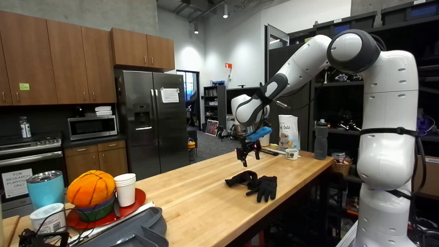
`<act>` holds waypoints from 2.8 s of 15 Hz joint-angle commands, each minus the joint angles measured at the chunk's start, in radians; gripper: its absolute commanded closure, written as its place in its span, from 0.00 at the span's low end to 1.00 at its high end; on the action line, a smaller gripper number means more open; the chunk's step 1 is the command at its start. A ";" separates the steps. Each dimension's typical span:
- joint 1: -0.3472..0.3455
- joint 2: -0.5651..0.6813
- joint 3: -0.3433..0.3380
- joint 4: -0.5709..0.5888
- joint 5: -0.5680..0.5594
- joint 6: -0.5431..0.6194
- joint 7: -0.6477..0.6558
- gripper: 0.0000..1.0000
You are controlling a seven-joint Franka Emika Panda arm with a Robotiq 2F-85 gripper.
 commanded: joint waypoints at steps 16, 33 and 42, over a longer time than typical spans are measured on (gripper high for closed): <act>-0.015 -0.258 0.014 -0.355 0.026 0.259 -0.012 0.00; -0.073 -0.241 -0.056 -0.397 0.127 0.396 -0.100 0.00; -0.066 -0.173 -0.049 -0.340 0.129 0.375 -0.109 0.00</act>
